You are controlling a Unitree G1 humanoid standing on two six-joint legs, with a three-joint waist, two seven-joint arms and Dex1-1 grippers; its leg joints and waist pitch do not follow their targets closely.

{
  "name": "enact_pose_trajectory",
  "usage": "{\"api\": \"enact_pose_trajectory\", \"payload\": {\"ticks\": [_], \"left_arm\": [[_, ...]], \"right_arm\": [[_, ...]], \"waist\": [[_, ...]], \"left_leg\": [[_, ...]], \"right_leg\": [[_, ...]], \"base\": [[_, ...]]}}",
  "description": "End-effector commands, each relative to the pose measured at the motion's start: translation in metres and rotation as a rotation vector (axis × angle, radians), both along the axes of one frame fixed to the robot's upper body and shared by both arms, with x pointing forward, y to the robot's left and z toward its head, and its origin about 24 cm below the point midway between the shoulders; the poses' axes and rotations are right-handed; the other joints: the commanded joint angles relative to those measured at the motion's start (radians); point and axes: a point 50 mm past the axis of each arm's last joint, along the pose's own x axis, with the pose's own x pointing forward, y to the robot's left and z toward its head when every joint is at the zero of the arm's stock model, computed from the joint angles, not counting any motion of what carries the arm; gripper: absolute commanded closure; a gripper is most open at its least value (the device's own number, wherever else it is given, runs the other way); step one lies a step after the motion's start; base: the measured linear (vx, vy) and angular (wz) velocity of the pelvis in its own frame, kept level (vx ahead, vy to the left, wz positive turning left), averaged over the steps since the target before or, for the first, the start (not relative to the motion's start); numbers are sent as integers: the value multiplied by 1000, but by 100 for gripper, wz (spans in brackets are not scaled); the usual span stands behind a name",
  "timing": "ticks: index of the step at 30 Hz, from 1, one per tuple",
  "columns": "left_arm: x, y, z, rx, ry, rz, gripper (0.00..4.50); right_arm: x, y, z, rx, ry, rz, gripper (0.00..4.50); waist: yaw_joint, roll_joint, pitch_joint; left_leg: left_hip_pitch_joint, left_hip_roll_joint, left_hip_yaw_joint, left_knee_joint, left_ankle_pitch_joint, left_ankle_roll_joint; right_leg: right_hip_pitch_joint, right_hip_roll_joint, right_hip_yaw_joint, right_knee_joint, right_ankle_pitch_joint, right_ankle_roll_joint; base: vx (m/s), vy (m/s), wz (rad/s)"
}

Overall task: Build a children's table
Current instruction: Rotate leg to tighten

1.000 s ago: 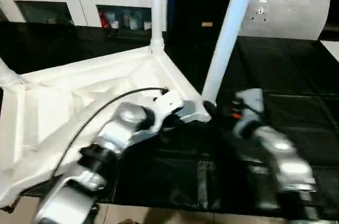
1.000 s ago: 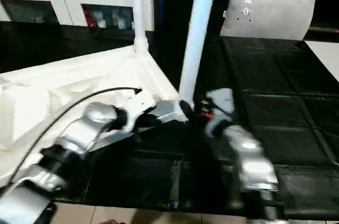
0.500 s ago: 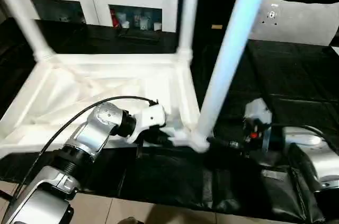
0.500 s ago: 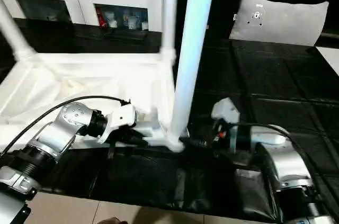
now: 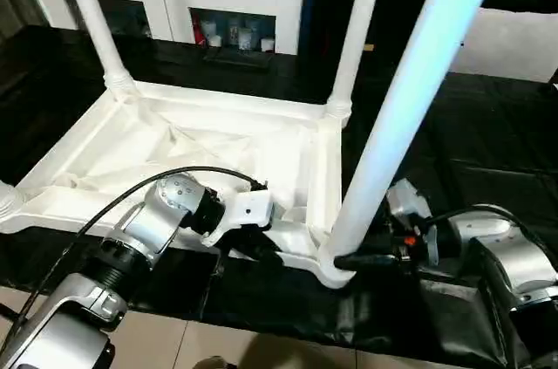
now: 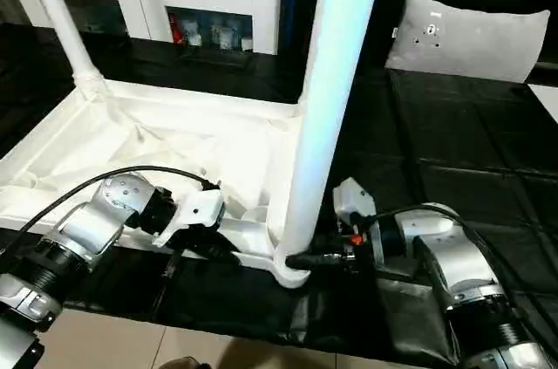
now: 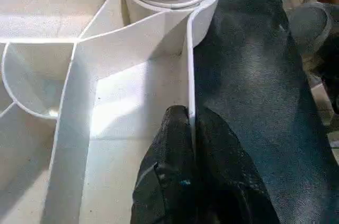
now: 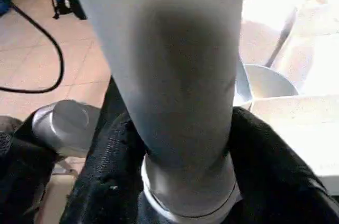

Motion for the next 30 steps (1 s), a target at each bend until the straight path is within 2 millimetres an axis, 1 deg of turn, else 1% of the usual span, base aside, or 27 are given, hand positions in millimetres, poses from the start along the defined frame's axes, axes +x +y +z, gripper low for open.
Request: {"api": "enact_pose_trajectory", "payload": {"ticks": [1, 2, 4, 5, 8, 10, 11, 12, 13, 14, 15, 16, 17, 18, 19, 20, 21, 22, 23, 24, 25, 26, 28, 29, 30], "left_arm": [[-4, -6, -1, 23, 8, -76, 450], [-3, -6, -1, 26, 6, -76, 450], [-3, -5, 0, 26, 6, -76, 450], [-3, -5, 0, 26, 5, -73, 450], [-2, -6, -1, 16, 2, -51, 450], [1, -9, -1, -20, 8, 26, 450], [4, -12, 0, -25, 16, 95, 450], [4, -12, 0, -24, 18, 111, 450], [5, -17, 4, -55, 35, 146, 450], [7, -23, 8, -96, 57, 192, 450], [7, -25, 9, -102, 60, 200, 450], [8, -28, 10, -114, 65, 214, 450], [11, -32, 8, -98, 40, 260, 450], [12, -34, 7, -92, 28, 282, 450], [14, -36, 6, -87, 19, 299, 450], [16, -39, 5, -89, 12, 331, 450], [18, -43, 5, -98, 6, 377, 450], [22, -47, 6, -110, 1, 428, 450], [26, -54, 8, -128, -2, 498, 450], [26, -54, 8, -128, -2, 498, 450], [29, -59, 11, -138, -11, 552, 450], [31, -61, 12, -142, -15, 575, 450], [36, -66, 16, -155, -43, 652, 450], [36, -66, 16, -156, -45, 655, 450], [41, -72, 20, -177, -74, 721, 450]], "right_arm": [[-2, 1, 3, -7, 16, 52, 243], [-2, 1, 3, -6, 6, 53, 247], [-1, 1, 3, -3, -1, 51, 250], [-2, 3, 3, 5, 4, 52, 251], [-5, 7, 2, 25, 25, 51, 252], [-7, 11, 2, 65, 49, -4, 252], [-8, 15, 1, 89, 80, -59, 252], [-8, 16, 1, 93, 88, -70, 252], [-8, 17, -1, 88, 97, -104, 252], [-8, 20, -4, 70, 100, -155, 252], [-8, 20, -5, 66, 98, -165, 252], [-7, 22, -6, 59, 94, -187, 252], [-3, 29, -11, 68, 97, -285, 252], [-2, 32, -13, 76, 95, -328, 252], [0, 35, -14, 83, 96, -362, 252], [2, 40, -16, 92, 99, -413, 252], [4, 45, -17, 97, 100, -464, 252], [6, 51, -19, 96, 99, -524, 252], [11, 59, -22, 82, 102, -608, 252], [11, 59, -22, 82, 102, -608, 252], [16, 64, -23, 79, 104, -683, 252], [18, 66, -24, 77, 106, -715, 252], [25, 73, -26, 72, 110, -814, 252], [25, 73, -26, 72, 110, -818, 252], [33, 78, -27, 66, 81, -897, 252]], "waist": [[-5, -12, -66], [-4, -10, -66], [-5, -11, -66], [-5, -9, -67], [-4, -9, -67], [-3, -9, -67], [-4, -10, -65], [-3, -10, -65], [-5, -11, -62], [-9, -3, -59], [-13, -7, -55], [-14, -7, -54], [-18, -2, -52], [-28, -5, -52], [-34, -7, -53], [-43, -4, -57], [-55, -6, -54], [-57, -6, -55], [-63, -7, -55], [-66, -3, -54], [-65, -4, -55], [-70, 0, -53], [-71, 1, -56], [-75, 2, -57], [-76, 3, -58]], "left_leg": [[27, 63, -16, -66, -147, 72], [28, 63, -17, -66, -149, 70], [27, 63, -18, -67, -150, 67], [28, 63, -17, -67, -148, 66], [27, 63, -17, -66, -139, 71], [28, 63, -17, -66, -142, 69], [27, 62, -17, -69, -143, 64], [30, 63, -17, -70, -147, 63], [29, 62, -19, -71, -170, 55], [33, 62, -18, -75, -201, 33], [32, 60, -21, -77, -233, 15], [32, 60, -21, -78, -247, 7], [32, 59, -24, -80, -269, -10], [29, 57, -26, -84, -282, -24], [27, 56, -28, -84, -284, -28], [23, 54, -32, -84, -278, -31], [24, 52, -28, -84, -280, -29], [27, 52, -28, -83, -287, -29], [27, 51, -28, -82, -292, -30], [29, 49, -28, -81, -300, -31], [30, 49, -28, -80, -299, -29], [28, 50, -28, -83, -289, -32], [29, 50, -29, -85, -291, -32], [28, 51, -29, -85, -286, -31], [27, 51, -29, -85, -285, -32]], "right_leg": [[36, -71, 41, -77, -32, -271], [35, -72, 41, -77, -34, -270], [35, -72, 40, -77, -33, -270], [35, -71, 40, -76, -27, -271], [36, -70, 40, -74, -6, -275], [36, -71, 41, -76, -14, -275], [37, -69, 40, -75, -25, -272], [34, -70, 41, -76, -33, -272], [33, -72, 41, -82, -79, -267], [31, -71, 42, -87, -129, -260], [31, -73, 43, -93, -191, -249], [31, -75, 44, -97, -226, -240], [29, -75, 45, -101, -279, -222], [29, -74, 45, -104, -301, -206], [30, -74, 44, -104, -305, -199], [34, -74, 42, -103, -293, -192], [27, -67, 43, -105, -279, -193], [24, -69, 43, -106, -285, -196], [24, -69, 43, -107, -303, -196], [20, -68, 43, -112, -327, -190], [21, -69, 43, -115, -333, -185], [19, -67, 46, -112, -310, -189], [19, -65, 44, -112, -294, -187], [19, -64, 45, -109, -260, -195], [19, -64, 44, -109, -246, -198]], "base": [[0, 0, 0], [0, 0, 0], [0, 0, 0], [0, 0, 0], [0, 0, 0], [0, 0, 0], [0, 0, 0], [0, 0, 0], [0, 0, 0], [0, 0, 0], [0, 0, 0], [0, 0, 0], [0, 0, 0], [0, 0, 0], [0, 0, 0], [0, 0, 0], [0, 0, 0], [0, 0, 0], [0, 0, 0], [0, 0, 0], [0, 0, 0], [0, 0, 0], [0, 0, 0], [0, 0, 0], [0, 0, 0]]}}
